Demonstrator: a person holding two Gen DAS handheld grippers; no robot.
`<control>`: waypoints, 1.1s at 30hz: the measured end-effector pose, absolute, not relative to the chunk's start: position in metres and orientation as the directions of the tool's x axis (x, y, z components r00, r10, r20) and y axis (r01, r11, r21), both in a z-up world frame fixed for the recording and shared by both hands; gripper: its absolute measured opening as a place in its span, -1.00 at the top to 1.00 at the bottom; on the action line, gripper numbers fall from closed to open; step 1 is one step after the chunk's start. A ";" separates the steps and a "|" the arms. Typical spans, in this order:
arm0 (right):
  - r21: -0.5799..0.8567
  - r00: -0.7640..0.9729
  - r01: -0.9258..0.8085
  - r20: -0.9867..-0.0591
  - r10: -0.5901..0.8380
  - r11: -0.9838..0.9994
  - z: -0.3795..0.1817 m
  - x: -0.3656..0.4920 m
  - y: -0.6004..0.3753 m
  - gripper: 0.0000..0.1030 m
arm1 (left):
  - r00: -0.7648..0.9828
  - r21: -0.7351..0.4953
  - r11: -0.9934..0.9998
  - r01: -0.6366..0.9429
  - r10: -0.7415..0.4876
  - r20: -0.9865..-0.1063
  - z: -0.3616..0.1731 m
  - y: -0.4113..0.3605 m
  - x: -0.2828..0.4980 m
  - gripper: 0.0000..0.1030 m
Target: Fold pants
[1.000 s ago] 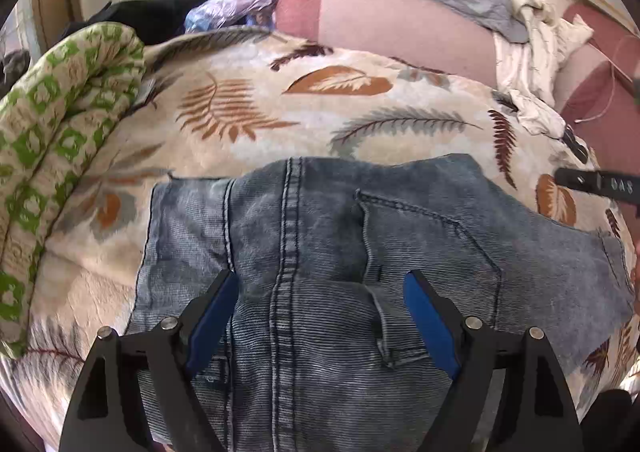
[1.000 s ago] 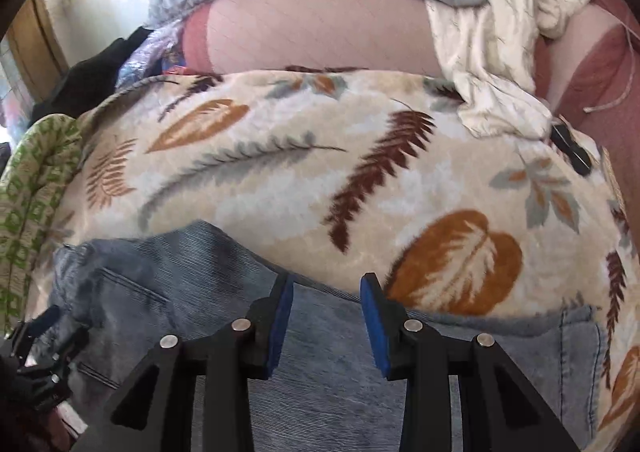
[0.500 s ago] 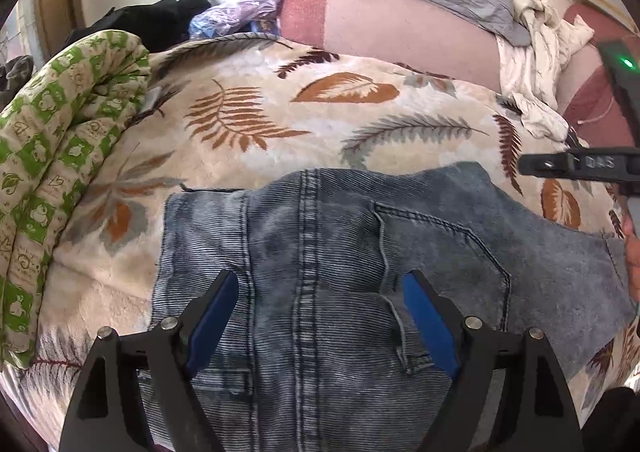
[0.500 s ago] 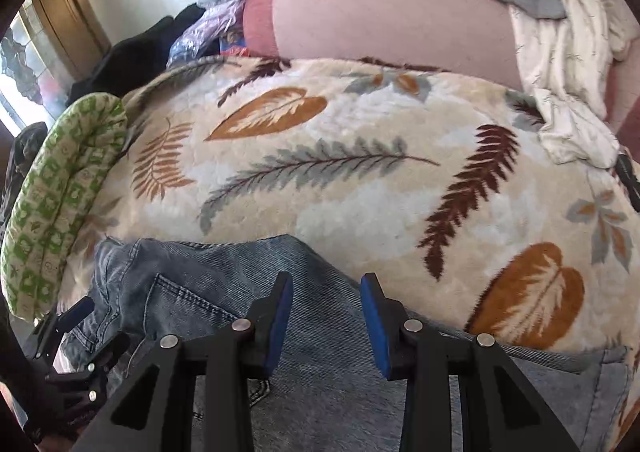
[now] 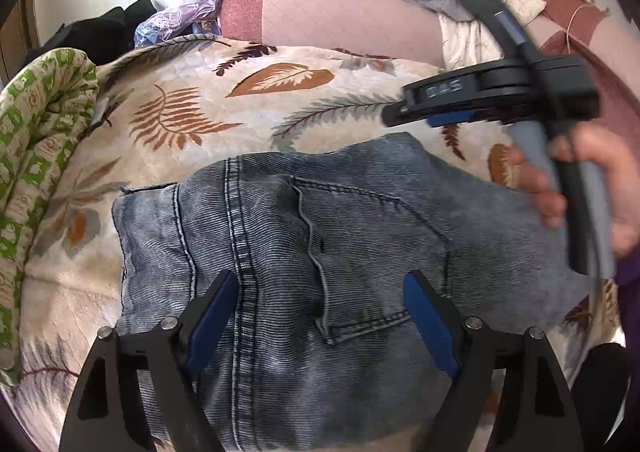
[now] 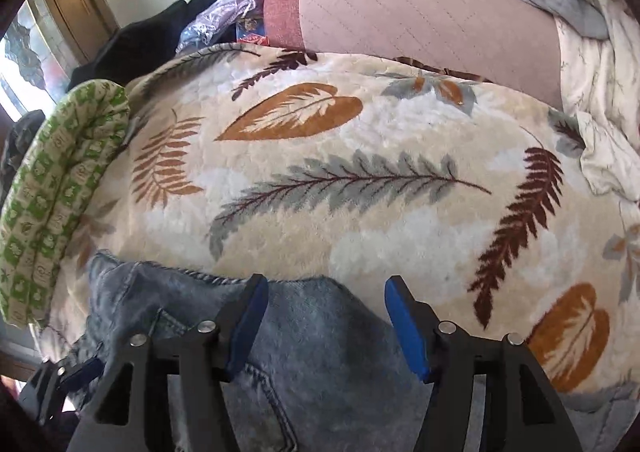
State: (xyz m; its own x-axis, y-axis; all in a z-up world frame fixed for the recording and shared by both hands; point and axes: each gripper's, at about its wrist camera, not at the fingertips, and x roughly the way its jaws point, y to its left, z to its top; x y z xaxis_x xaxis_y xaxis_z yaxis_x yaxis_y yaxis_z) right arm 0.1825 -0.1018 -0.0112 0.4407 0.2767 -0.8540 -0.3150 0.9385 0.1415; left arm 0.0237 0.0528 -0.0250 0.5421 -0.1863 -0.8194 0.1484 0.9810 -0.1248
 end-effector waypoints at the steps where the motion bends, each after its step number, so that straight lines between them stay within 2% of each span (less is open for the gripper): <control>1: 0.143 0.436 -0.317 -0.856 0.277 0.938 -0.013 0.185 -0.101 -0.25 | 0.542 -0.132 0.979 0.152 -0.194 -0.817 -0.023 0.053 0.022 -0.65; 5: 0.136 0.413 -0.326 -0.870 0.271 0.935 -0.025 0.191 -0.096 -0.25 | 0.570 -0.115 0.973 0.202 -0.213 -0.794 -0.012 0.044 0.011 -0.65; 9: 0.128 0.388 -0.345 -0.883 0.265 0.930 -0.039 0.192 -0.090 -0.22 | 0.595 -0.042 0.970 0.240 -0.181 -0.783 -0.007 0.033 0.003 -0.65; 10: 0.117 0.388 -0.348 -0.885 0.257 0.930 -0.042 0.191 -0.089 -0.16 | 0.590 -0.032 0.965 0.259 -0.185 -0.786 -0.007 0.029 0.002 -0.65; 12: 0.101 0.378 -0.358 -0.893 0.243 0.928 -0.047 0.191 -0.087 0.48 | 0.569 -0.042 0.959 0.281 -0.202 -0.797 -0.011 0.026 0.001 -0.64; 15: 0.103 0.388 -0.336 -0.891 0.238 0.936 -0.048 0.192 -0.090 0.73 | 0.500 -0.076 0.944 0.321 -0.237 -0.833 -0.025 0.018 0.003 -0.65; 17: 0.104 0.404 -0.325 -0.883 0.238 0.940 -0.046 0.192 -0.092 0.83 | 0.468 -0.089 0.937 0.337 -0.249 -0.848 -0.032 0.014 0.003 -0.64; 20: 0.097 0.434 -0.314 -0.870 0.234 0.944 -0.038 0.191 -0.096 0.90 | 0.463 -0.033 0.934 0.357 -0.207 -0.862 -0.038 0.007 0.003 -0.64; 27: 0.084 0.475 -0.316 -0.848 0.235 0.945 -0.023 0.191 -0.096 0.96 | 0.441 -0.041 0.912 0.409 -0.236 -0.866 -0.034 0.008 -0.007 -0.64; 33: 0.100 0.448 -0.298 -0.863 0.232 0.949 -0.035 0.196 -0.096 0.96 | 0.408 0.002 0.904 0.428 -0.191 -0.893 -0.052 0.012 -0.016 -0.65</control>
State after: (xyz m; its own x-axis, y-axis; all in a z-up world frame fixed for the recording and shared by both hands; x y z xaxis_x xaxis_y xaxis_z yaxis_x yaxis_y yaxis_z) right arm 0.1955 -0.0958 -0.0348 0.4482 0.2317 -0.8634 -0.2982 0.9492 0.0999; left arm -0.0164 0.0116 -0.0523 0.4084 -0.1914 -0.8925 0.4283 0.9036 0.0022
